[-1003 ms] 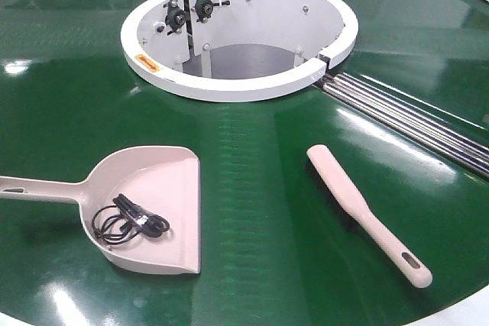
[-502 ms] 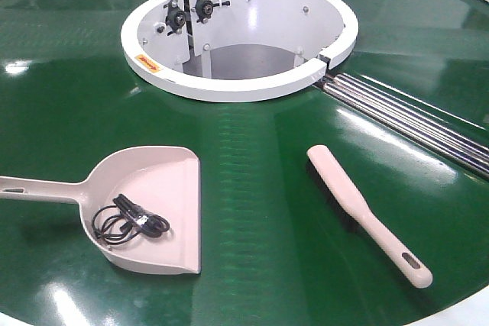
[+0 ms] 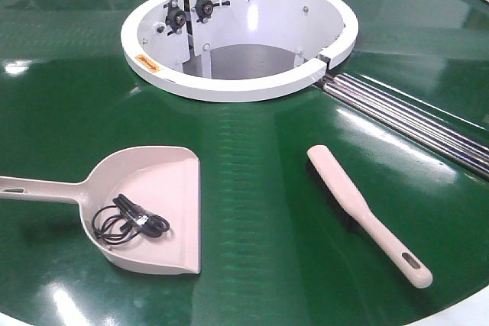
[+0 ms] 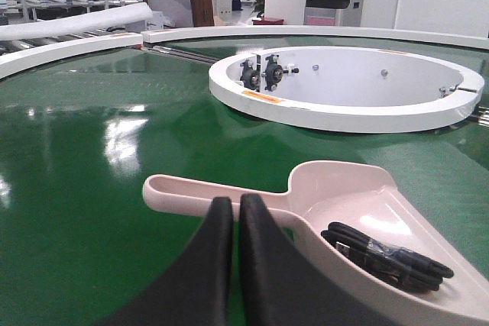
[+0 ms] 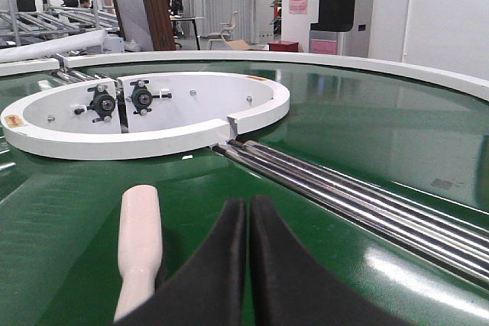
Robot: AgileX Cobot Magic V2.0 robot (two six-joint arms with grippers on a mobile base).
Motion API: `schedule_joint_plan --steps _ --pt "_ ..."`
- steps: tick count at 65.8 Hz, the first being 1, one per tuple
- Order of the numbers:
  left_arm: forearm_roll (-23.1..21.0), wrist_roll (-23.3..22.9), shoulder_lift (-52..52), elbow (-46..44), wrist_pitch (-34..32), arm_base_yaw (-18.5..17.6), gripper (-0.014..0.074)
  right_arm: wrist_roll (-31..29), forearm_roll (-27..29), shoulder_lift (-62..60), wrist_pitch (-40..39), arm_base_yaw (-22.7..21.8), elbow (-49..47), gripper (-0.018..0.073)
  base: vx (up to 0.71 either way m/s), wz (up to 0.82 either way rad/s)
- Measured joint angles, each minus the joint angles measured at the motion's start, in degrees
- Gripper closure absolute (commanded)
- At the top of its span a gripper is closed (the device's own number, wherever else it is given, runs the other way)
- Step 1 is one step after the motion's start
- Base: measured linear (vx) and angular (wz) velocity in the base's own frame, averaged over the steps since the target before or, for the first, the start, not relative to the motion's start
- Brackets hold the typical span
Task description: Clean and inspect green conveyor with broom and dustpan
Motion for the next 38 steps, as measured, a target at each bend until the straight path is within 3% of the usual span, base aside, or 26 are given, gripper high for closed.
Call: schedule_joint_plan --steps 38 --pt "0.00 0.00 0.00 0.00 0.00 0.00 0.0603 0.02 -0.04 0.00 0.00 0.00 0.00 0.0568 0.00 0.00"
